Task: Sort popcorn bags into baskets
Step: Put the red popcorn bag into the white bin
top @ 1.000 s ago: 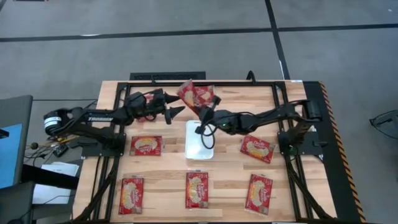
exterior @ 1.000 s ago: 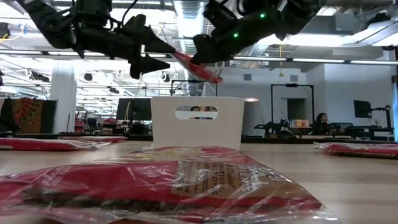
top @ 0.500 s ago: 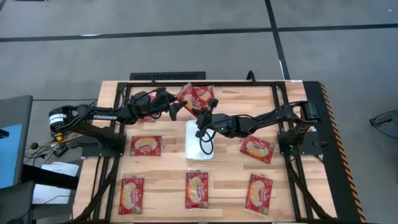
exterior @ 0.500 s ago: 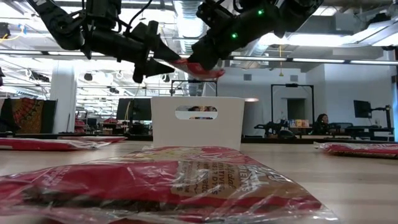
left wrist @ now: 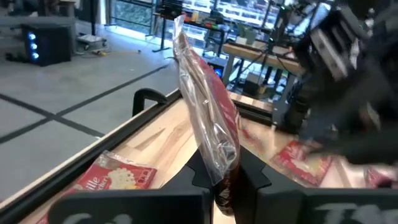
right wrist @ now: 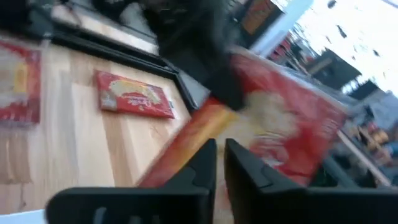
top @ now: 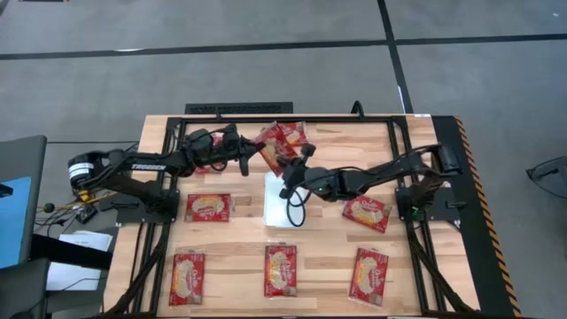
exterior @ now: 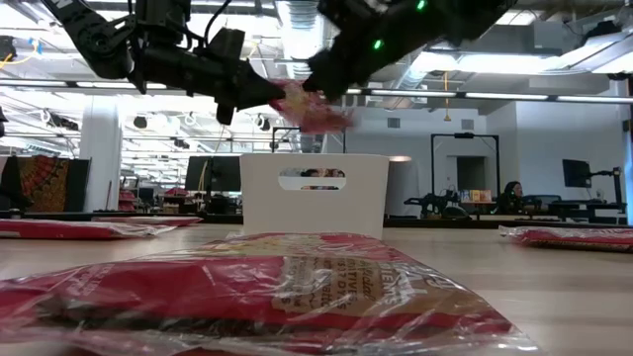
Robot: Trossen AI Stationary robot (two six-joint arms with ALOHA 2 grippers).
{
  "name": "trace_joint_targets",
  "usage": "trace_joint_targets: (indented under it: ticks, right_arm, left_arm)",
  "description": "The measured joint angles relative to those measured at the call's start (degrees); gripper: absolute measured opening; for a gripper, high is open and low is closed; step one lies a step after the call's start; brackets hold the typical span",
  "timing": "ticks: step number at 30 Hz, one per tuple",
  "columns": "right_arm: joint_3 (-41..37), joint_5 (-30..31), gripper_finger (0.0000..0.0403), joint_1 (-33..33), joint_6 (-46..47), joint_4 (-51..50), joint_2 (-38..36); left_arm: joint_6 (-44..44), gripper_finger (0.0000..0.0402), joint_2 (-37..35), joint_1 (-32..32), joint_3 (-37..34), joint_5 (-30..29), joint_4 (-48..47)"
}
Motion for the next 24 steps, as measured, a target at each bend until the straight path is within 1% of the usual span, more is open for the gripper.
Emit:
trace_joint_targets:
  ticks: [4, 6, 7, 9, 11, 12, 14, 16, 18, 21, 24]
  right_arm:
    - [0.1, -0.7, 0.0122, 0.3, 6.9, -8.8, -7.8]
    - [0.1, -4.6, 0.0156, -0.3, 9.8, -15.2, -12.5]
    - [0.1, -7.2, 0.0173, -0.9, 10.8, -18.8, -14.9]
    - [0.1, -13.0, 0.0209, -2.4, 11.7, -25.8, -19.0]
    - [0.1, -18.5, 0.0238, -3.9, 10.1, -32.1, -22.4]
    - [0.0, -20.1, 0.0248, -4.3, 7.6, -34.1, -23.8]
    - [0.1, -21.2, 0.0258, -4.2, 0.2, -36.3, -25.8]
    - [0.1, -22.6, 0.0257, -3.3, -12.4, -39.3, -26.6]
    - [0.1, -23.8, 0.0248, -2.0, -26.3, -40.7, -25.8]
    - [0.0, -22.2, 0.0229, -0.5, -43.8, -40.2, -23.5]
    - [0.0, -19.6, 0.0207, -0.1, -52.6, -35.6, -20.5]
  left_arm:
    - [2.2, 0.0007, -2.4, 0.0, 0.0, 2.7, -0.3]
    - [2.7, 0.0005, -3.3, 0.2, 0.0, 6.1, -1.0]
    - [2.7, 0.0005, -3.5, 0.3, 0.0, 9.1, -0.7]
    - [2.1, 0.0006, -3.8, 1.0, 0.0, 17.1, 0.2]
    - [0.1, 0.0007, -3.8, 1.8, 0.0, 24.7, 0.6]
    - [-1.4, 0.0008, -3.8, 2.2, 0.0, 26.8, 0.6]
    - [-5.5, 0.0009, -3.8, 3.0, 0.0, 28.0, 0.7]
    - [-9.8, 0.0008, -3.8, 4.0, 0.0, 27.9, 1.0]
    - [-13.7, 0.0007, -3.8, 5.0, 0.0, 27.9, 1.3]
    - [-18.0, 0.0008, -3.7, 5.9, 0.0, 27.9, 1.5]
    - [-21.6, 0.001, -3.7, 6.2, 0.0, 30.2, 2.9]
